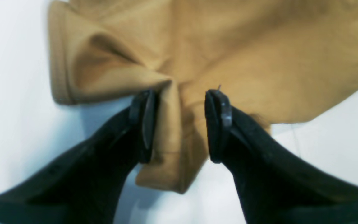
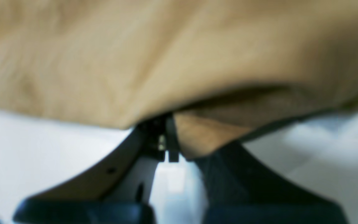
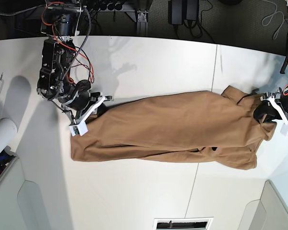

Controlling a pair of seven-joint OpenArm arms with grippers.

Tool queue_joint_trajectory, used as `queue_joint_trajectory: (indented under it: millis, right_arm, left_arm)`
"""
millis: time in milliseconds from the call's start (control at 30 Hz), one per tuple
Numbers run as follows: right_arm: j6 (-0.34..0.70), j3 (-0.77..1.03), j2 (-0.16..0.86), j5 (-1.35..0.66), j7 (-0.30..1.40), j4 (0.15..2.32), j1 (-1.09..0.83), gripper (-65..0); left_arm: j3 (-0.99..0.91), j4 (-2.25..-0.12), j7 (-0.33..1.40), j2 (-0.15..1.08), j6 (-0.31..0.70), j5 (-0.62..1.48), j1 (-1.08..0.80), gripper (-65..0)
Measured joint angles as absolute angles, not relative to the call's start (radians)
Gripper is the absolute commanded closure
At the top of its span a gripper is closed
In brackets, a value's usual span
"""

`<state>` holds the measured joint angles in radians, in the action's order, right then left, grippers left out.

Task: Layout the t-shirt on the table in an organized manner, then fold the t-shirt properly
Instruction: 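Regrasp the shirt edges with both grippers, then drag the shirt edge with the right gripper to straighten it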

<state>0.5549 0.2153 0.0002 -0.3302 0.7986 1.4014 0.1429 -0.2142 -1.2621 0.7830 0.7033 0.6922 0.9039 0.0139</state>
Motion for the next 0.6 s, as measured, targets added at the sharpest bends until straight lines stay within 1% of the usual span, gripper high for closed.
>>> queue_joint_trajectory:
  millis: [67, 267, 300, 367, 400, 433, 467, 600]
  right_arm:
    - [0.558, 0.215, -0.001, -0.376, 0.815, 1.489, 0.075, 0.0]
    - [0.56, 0.23, 0.0, -0.39, 0.812, 1.777, -0.058, 0.0]
    - [0.56, 0.237, 0.0, -0.391, 0.814, 1.807, -0.074, -3.5]
    - [0.56, 0.248, 0.0, -0.419, 0.838, 1.845, -0.095, -24.1]
    - [0.559, 0.249, 0.0, -0.453, 0.857, 1.856, -0.097, -33.4]
    - [0.558, 0.249, 0.0, -0.495, 0.874, 1.859, -0.096, -39.9]
    - [0.559, 0.249, 0.0, -0.526, 0.884, 1.859, -0.091, -42.8]
    - [0.559, 0.247, 0.0, -0.525, 0.919, 1.859, -0.092, -43.0]
  left_arm:
    - [-0.215, -1.262, 0.8, 0.707, 0.693, 0.955, 0.014, -28.8]
    - [-0.273, -1.263, 0.839, 0.723, 0.692, 1.005, 0.015, -28.8]
    - [-0.292, -1.263, 0.84, 0.723, 0.692, 1.016, 0.015, -28.8]
    - [-0.329, -1.263, 0.852, 0.724, 0.692, 1.03, 0.015, -28.8]
    - [-0.345, -1.263, 0.858, 0.723, 0.692, 1.038, 0.014, -28.8]
    - [-0.356, -1.263, 0.863, 0.723, 0.692, 1.04, 0.015, -28.8]
    - [-0.365, -1.263, 0.87, 0.723, 0.692, 1.045, 0.015, -28.8]
    - [-0.371, -1.263, 0.895, 0.723, 0.692, 1.044, 0.014, -28.8]
